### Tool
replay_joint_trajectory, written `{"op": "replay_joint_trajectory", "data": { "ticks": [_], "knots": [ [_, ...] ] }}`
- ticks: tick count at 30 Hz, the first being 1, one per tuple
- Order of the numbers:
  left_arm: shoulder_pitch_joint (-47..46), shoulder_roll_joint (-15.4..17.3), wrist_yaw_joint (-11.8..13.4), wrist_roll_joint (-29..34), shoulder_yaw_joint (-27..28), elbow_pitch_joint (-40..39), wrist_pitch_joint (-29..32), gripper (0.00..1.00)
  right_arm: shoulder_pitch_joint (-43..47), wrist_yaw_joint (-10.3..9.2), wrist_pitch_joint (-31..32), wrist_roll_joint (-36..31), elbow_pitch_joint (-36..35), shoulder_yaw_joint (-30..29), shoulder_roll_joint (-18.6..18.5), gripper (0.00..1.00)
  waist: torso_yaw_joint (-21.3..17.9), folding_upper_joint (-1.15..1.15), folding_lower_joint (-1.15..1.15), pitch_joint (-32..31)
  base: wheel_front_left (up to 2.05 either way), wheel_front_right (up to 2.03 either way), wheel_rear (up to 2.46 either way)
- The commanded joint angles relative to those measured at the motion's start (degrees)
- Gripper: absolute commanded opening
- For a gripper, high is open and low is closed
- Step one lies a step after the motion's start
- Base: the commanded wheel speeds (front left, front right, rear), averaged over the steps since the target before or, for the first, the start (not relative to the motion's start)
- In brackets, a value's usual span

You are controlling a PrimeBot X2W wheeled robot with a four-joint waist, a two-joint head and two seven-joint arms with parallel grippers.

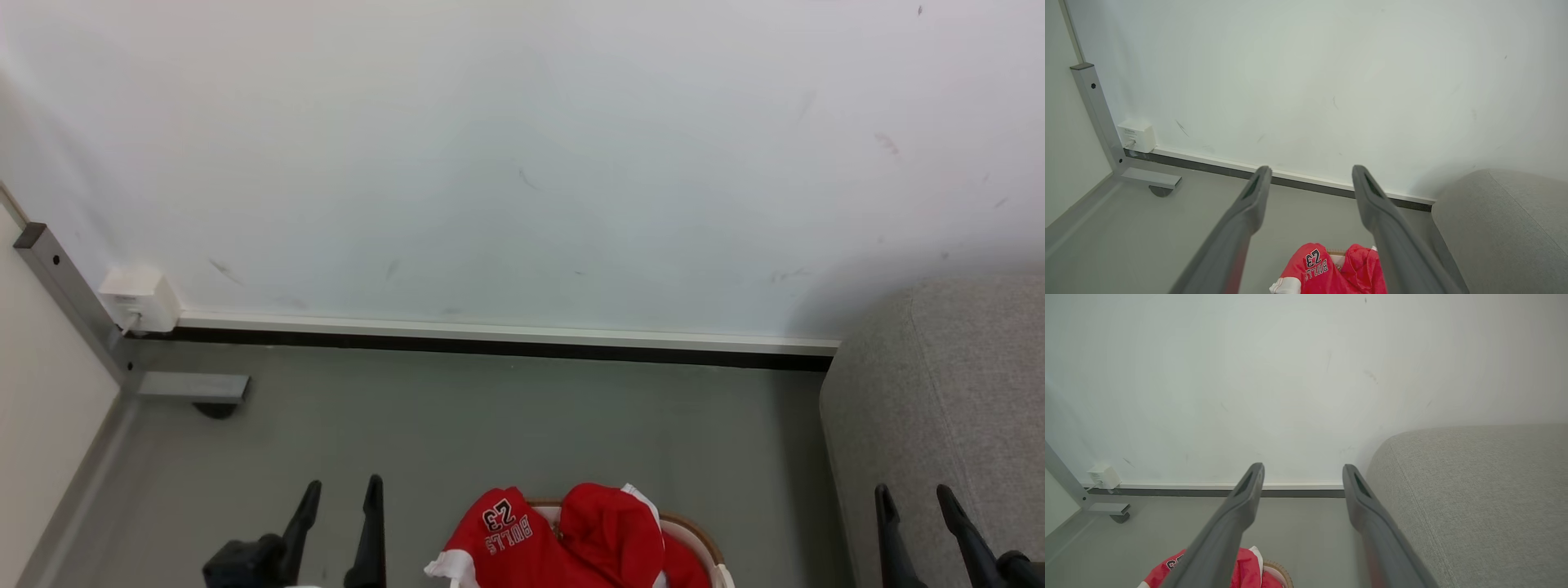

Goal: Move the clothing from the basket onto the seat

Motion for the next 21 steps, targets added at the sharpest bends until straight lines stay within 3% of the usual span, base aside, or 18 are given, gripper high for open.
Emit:
{"op": "replay_joint_trajectory", "data": {
  "ticks": [1,21],
  "knots": [
    [0.2,0.7,0.3,1.8,-0.2,-0.1,-0.4,1.0,0.3,-0.1,-0.5,-1.4,0.0,-0.3,-0.2,1.0,0.1,0.0,0.0,0.0,0.0,0.0,0.0],
    [1.4,0.2,-1.5,10.4,-1.0,0.1,-2.9,1.0,1.5,-0.12,-2.9,-7.4,1.5,-1.6,-0.3,1.0,0.4,0.0,0.0,-0.2,0.0,0.0,0.0]
  ]
}}
